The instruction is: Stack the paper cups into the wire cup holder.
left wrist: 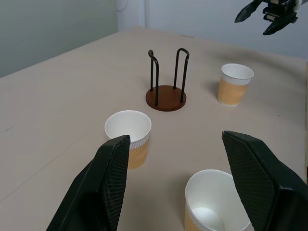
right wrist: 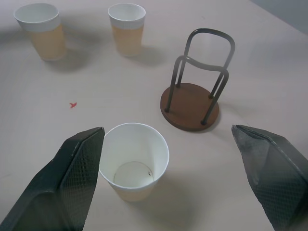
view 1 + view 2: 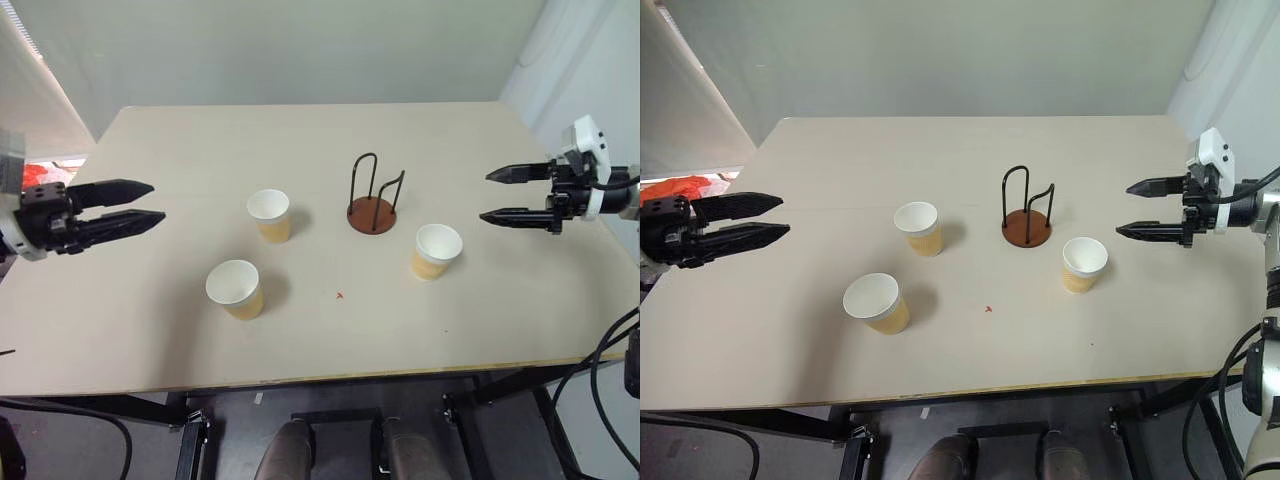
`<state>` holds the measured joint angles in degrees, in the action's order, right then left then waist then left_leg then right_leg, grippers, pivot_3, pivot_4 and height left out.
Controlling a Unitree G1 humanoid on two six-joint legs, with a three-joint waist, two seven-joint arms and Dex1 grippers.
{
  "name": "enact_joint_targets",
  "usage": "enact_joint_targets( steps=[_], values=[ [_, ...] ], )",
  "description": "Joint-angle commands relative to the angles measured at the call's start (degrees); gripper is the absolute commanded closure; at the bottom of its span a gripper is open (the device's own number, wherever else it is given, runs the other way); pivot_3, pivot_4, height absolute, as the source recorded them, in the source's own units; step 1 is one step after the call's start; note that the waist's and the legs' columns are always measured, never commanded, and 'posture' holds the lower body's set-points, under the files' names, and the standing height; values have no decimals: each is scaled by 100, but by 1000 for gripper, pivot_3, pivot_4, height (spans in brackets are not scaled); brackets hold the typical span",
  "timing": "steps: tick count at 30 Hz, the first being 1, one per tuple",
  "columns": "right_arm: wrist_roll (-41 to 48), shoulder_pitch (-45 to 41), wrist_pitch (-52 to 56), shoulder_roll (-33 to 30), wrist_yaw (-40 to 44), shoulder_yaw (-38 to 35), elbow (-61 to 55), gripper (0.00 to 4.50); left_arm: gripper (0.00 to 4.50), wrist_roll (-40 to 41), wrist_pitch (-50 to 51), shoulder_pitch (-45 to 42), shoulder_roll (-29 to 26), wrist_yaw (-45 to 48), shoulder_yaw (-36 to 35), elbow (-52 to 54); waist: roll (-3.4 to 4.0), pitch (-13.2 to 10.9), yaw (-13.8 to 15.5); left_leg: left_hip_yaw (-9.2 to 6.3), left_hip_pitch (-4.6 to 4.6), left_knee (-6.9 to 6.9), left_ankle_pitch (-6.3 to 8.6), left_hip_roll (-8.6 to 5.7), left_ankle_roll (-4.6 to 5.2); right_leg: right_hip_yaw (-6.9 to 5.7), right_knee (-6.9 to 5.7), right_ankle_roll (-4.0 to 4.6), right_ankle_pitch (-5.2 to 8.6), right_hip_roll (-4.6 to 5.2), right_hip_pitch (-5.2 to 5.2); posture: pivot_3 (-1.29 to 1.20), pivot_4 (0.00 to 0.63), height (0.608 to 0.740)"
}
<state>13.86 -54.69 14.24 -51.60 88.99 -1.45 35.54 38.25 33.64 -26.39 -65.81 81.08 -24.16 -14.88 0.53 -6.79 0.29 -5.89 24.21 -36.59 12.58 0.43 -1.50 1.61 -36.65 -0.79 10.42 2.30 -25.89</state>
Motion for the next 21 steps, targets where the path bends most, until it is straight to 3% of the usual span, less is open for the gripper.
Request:
enact_joint_targets(
  steps=[1, 9, 12, 21],
  values=[
    [133, -73, -6, -115, -25, -193, -123, 0, 1175, 42, -111, -41, -158, 74, -305, -104, 0, 0, 0, 0, -1, 0, 0, 0, 0, 0, -1, 0, 0, 0, 0, 0, 150, 740],
    [263, -29, 301, 68, -439, -252, -484, 0, 1175, 174, -24, -64, -24, 24, -318, 77, 0, 0, -1, 0, -1, -1, 0, 0, 0, 0, -2, 1, 0, 0, 1, 0, 150, 740],
    [219, -15, 740, 483, -1357, -270, -784, 0, 1175, 212, -39, -56, 98, -123, -342, 215, 0, 0, -3, 0, -4, -1, -1, 0, 0, 1, -2, 1, 0, 0, 2, 0, 150, 740],
    [622, 102, 3628, 1831, -3765, -483, -2197, 0, 1175, 236, -52, -39, 513, -637, -304, 658, 0, 0, -17, 2, -11, 2, -4, 1, -2, -1, -10, 2, 2, -1, 1, 0, 150, 740]
  ],
)
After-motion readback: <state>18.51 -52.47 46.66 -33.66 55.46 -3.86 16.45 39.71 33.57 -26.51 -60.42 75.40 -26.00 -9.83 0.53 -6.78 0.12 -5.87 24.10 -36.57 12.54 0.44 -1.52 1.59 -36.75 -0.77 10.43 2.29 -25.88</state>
